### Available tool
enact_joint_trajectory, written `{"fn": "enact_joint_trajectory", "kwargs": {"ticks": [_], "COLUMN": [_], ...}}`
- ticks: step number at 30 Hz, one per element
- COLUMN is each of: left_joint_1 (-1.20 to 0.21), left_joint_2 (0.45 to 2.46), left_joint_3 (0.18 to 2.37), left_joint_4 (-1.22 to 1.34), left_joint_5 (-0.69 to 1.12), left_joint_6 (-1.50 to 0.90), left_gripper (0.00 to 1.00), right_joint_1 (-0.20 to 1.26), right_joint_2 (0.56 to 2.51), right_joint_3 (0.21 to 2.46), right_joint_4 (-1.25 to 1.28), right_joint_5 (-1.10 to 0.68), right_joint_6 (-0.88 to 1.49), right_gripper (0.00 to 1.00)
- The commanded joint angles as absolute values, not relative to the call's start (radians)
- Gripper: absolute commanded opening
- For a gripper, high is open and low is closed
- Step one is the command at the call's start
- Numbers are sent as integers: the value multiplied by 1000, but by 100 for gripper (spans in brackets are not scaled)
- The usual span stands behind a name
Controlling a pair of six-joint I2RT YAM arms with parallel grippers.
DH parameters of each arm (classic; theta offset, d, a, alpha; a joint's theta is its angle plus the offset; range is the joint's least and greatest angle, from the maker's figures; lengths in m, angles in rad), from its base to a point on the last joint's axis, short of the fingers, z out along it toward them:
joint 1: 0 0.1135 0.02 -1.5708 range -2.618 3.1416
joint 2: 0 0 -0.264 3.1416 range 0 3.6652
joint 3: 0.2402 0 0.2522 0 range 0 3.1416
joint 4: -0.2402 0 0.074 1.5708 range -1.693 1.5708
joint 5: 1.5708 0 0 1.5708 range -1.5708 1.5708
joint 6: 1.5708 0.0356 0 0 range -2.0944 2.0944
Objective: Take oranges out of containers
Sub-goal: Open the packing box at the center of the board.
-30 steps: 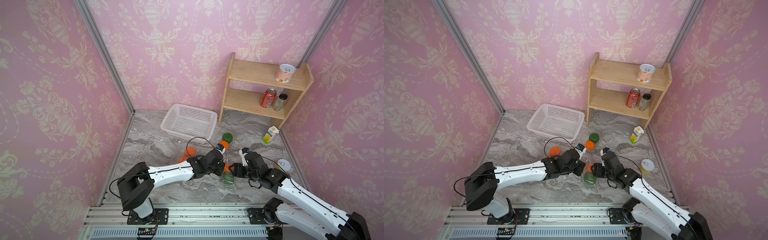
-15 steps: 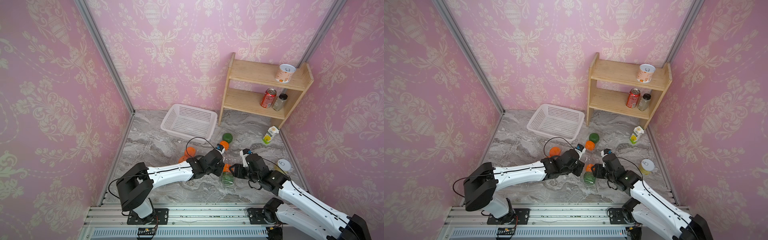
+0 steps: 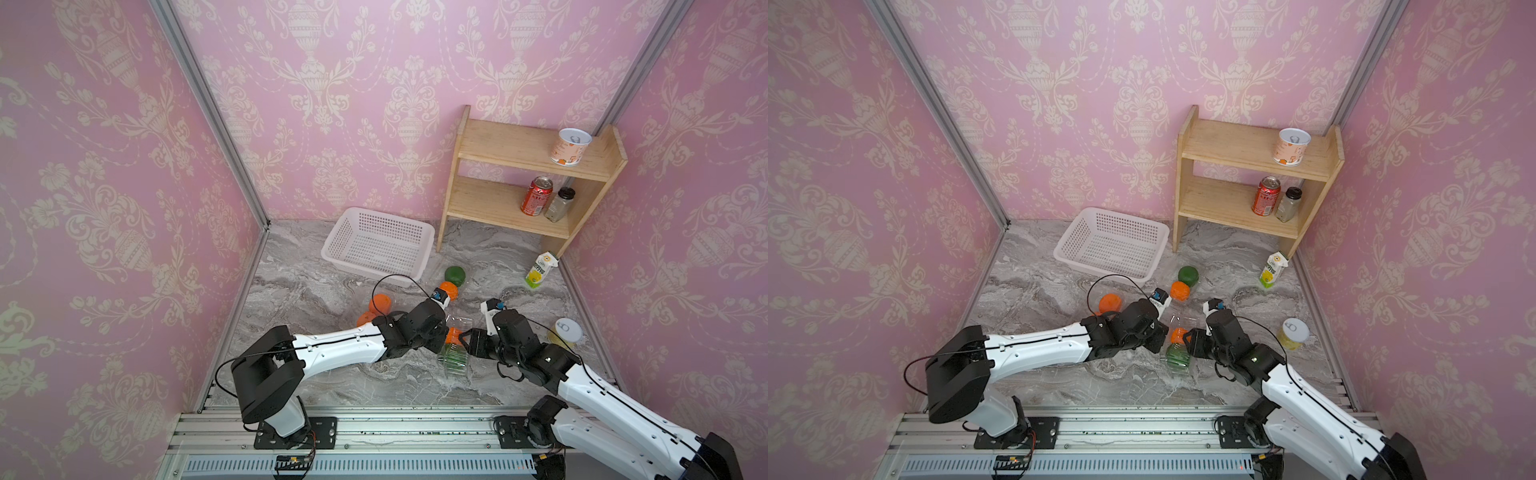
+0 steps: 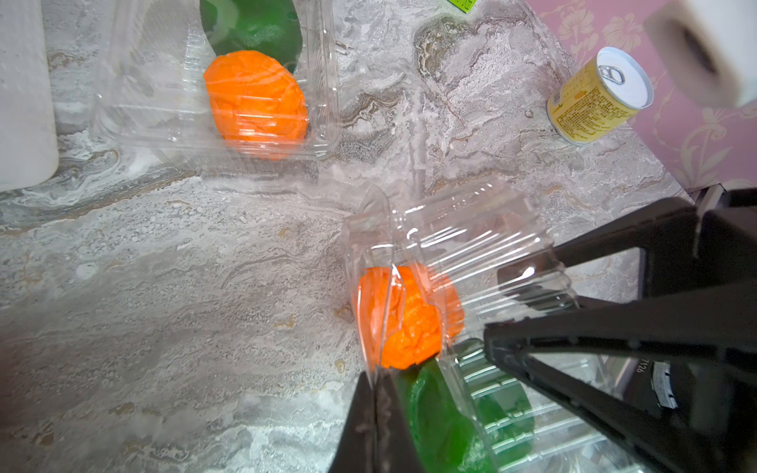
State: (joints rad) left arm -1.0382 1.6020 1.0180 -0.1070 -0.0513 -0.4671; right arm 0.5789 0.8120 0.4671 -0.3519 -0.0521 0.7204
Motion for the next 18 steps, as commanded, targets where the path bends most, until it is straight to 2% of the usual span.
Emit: {"fn": "enact_joint_trajectory", "kwargs": {"ticks": [1, 18], "left_joint_1": [-1022, -988], "left_joint_2": [1560, 1550], "left_joint_3": [1026, 1018], "left_joint_4": [-158, -174], "left_joint_5": [-128, -145], "left_joint_6": [-422, -407], "left_gripper": [0, 0], "right_joint_1": [578, 578], "right_joint_2": [793, 724], "right_joint_3": [408, 354], "right_joint_4": [-480, -497], "right_joint_5": [4, 12], "right_joint_6": [742, 770], "right_gripper": [48, 48]}}
